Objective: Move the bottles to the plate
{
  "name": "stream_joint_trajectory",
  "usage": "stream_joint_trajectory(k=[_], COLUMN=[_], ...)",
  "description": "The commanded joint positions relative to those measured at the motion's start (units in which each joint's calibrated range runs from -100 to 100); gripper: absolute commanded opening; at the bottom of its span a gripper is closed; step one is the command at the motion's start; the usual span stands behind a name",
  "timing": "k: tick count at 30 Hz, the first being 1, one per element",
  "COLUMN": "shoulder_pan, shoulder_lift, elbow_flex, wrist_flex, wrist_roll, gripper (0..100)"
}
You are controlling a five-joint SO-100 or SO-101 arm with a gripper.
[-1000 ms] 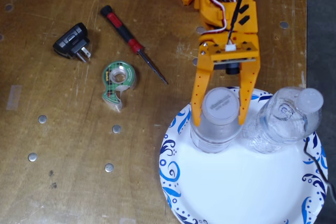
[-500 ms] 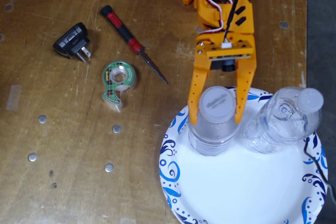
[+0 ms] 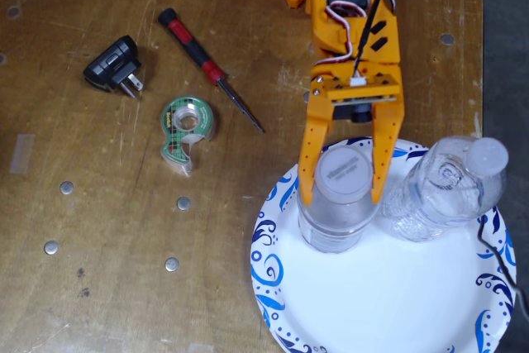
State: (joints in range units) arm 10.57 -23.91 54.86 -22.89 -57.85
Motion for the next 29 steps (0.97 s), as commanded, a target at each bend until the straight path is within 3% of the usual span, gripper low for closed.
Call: stream_joint_trajectory(k=[1,12,29], shoulder_pan=[-0.39,-3.3,-5.78], shoulder_lift=[0.22,-0.21,-0.21], elbow_flex=[-0.53,-1.25,-10.89], wrist_flex=[-2.17,-2.69,-2.61], wrist_roll=[-0.31,-0.36,-3.49], gripper=[27,51,53])
